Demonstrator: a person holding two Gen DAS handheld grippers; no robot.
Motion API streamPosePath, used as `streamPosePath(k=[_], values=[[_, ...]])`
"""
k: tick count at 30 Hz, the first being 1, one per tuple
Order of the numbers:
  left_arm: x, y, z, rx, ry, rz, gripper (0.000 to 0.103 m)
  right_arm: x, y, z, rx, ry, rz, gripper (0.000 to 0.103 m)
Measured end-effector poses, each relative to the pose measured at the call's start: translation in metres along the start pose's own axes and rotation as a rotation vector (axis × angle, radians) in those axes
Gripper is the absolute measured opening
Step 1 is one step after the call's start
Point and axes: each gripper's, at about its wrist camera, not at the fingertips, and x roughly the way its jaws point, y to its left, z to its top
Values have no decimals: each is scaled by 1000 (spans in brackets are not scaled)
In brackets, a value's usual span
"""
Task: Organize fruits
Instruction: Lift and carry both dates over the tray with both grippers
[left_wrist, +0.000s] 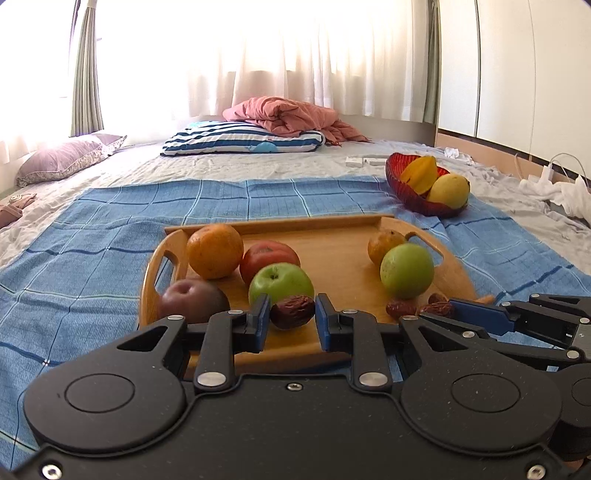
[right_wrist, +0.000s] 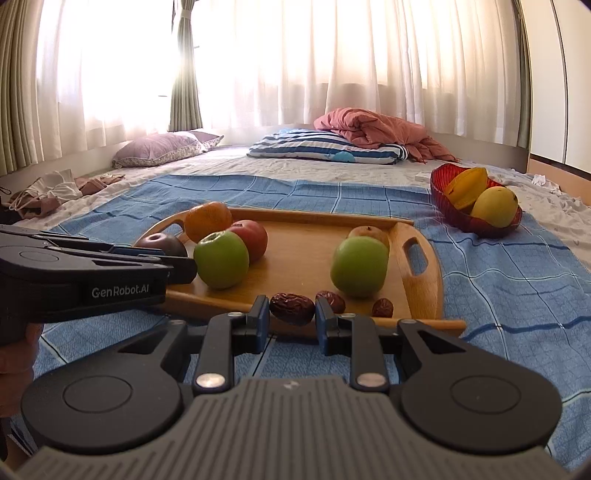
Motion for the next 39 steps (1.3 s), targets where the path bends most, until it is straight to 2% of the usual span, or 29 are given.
streamPosePath(k=[12, 22, 31, 39], values=[[20, 23, 48, -51, -28, -14, 25, 18, -19, 47, 46, -31, -27, 30], [66, 39, 81, -109, 33, -14, 25, 58, -37, 70, 106, 19, -21, 30], [140, 47, 109, -151, 177, -43, 25, 112, -58, 104, 178, 139, 24, 30], [192, 49, 114, -158, 286, -84, 25, 168, -70, 123, 192, 273, 15, 30]])
